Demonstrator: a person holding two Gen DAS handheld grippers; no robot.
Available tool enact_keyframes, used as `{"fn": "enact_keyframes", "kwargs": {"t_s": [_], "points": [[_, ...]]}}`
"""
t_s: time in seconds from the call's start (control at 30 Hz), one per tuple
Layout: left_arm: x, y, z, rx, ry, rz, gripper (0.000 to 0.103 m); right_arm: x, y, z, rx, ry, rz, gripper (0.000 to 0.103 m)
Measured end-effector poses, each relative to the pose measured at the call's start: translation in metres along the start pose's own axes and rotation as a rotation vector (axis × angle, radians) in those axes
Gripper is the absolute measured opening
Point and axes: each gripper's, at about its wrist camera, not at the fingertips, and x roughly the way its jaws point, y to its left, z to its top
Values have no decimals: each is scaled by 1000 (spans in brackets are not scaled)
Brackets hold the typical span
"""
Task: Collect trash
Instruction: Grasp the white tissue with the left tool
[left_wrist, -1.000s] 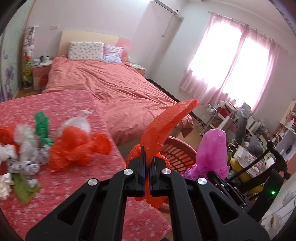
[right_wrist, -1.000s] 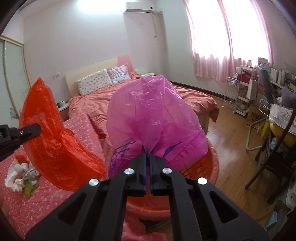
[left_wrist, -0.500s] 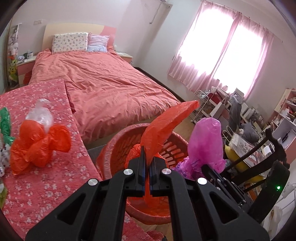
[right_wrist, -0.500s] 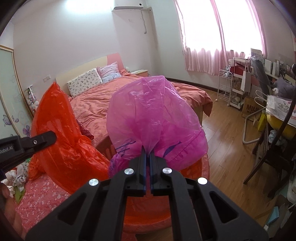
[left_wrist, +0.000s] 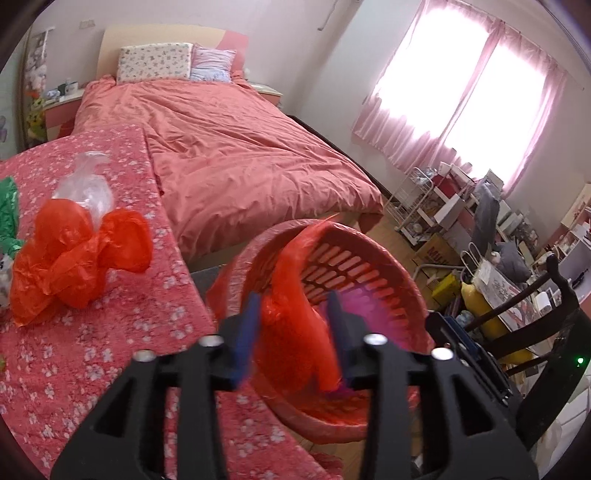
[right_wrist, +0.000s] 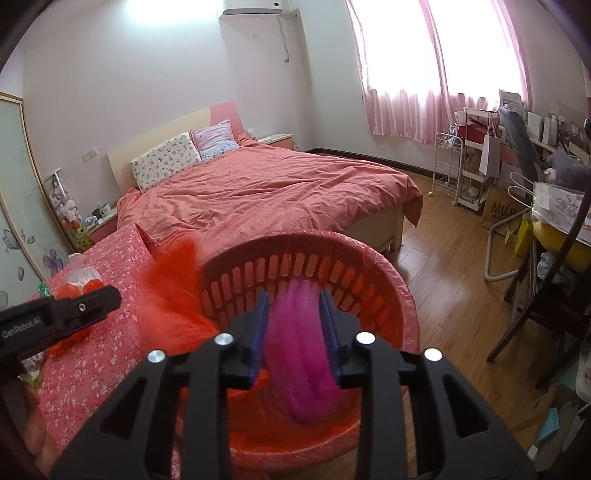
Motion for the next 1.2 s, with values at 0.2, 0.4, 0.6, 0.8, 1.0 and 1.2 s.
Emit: {"fn": "enact_keyframes", "kwargs": {"t_s": [0.2, 0.4, 0.6, 0.8, 1.0, 1.2], "points": [[-13, 14, -6, 12, -8, 54, 43, -9, 7, -6, -12, -5, -11, 35], [-43, 39, -17, 31, -47, 147, 43, -18, 24, -9, -45, -8, 7, 35], [-85, 72, -25, 11, -96, 221, 43, -32, 62, -17, -110, -8, 60, 35], [-143, 116, -34, -59, -170, 329, 45, -43, 108, -28, -167, 2, 133, 35], [-188, 152, -50, -118, -237, 485, 52, -49, 148, -47, -224, 29, 203, 35], [-176, 192, -67, -197, -167, 551, 53, -55, 180, -67, -270, 58, 246, 35]]}}
